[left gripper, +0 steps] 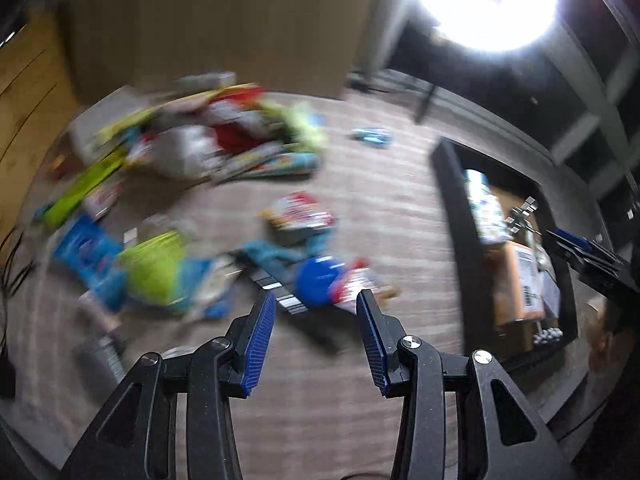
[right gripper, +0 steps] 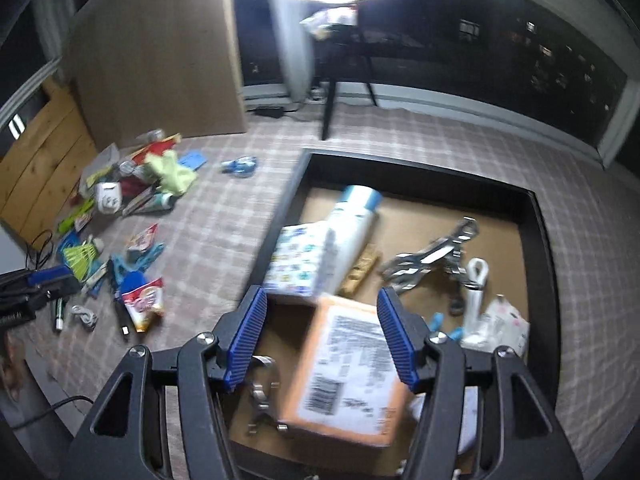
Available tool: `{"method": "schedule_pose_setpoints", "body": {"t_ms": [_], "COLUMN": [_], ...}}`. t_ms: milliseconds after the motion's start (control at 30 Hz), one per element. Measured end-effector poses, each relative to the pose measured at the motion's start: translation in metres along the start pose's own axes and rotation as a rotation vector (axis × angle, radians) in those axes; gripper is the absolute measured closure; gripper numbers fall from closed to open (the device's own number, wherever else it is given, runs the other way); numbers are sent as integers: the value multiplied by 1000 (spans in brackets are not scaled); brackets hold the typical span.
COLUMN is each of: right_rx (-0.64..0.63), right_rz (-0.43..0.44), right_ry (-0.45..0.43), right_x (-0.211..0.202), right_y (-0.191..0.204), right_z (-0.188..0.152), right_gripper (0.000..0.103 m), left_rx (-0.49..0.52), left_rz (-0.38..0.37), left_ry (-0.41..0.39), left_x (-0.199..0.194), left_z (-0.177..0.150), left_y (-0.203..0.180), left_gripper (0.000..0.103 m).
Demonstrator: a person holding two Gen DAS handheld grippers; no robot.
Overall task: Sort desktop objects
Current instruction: 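Move both grippers back over the pile of items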
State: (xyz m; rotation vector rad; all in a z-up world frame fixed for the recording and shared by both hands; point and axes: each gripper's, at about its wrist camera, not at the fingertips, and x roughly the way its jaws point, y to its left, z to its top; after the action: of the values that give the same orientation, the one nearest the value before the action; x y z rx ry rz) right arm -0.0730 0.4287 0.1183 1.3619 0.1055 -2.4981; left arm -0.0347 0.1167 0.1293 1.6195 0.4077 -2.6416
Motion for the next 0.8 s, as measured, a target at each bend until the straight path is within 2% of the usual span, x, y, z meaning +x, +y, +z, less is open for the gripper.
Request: {"method": "schedule_pose_setpoints", "body": {"t_ms": [167,333,400,500,667,800], "right_rx": [-78,-196,-227,-295,-368,-395], "right_rz": [44,92,100,120,137,124], "right_ry": [15,88,118,166,247,284], "right_x": [4,24,33,48,74,88], "right_y": [47,99,114,136,157,165], "right_z": [2,-6,-11,-20,-24,-26], "right_gripper": [46,46,46,46,46,43], "left_rx": [-74,-94,-72,45,337,510], "left_rz": [38,26,15,19,64,50], "left_ry": [-15,5,29,65,136,194], "left_x": [-15,-12,-6,4,27,42], "left_z": [-15,-32,-39,-48,-49,-49], "left_y": [57,91,97,86,53,34], "left_gripper": [63,63,63,61,57,48]}}
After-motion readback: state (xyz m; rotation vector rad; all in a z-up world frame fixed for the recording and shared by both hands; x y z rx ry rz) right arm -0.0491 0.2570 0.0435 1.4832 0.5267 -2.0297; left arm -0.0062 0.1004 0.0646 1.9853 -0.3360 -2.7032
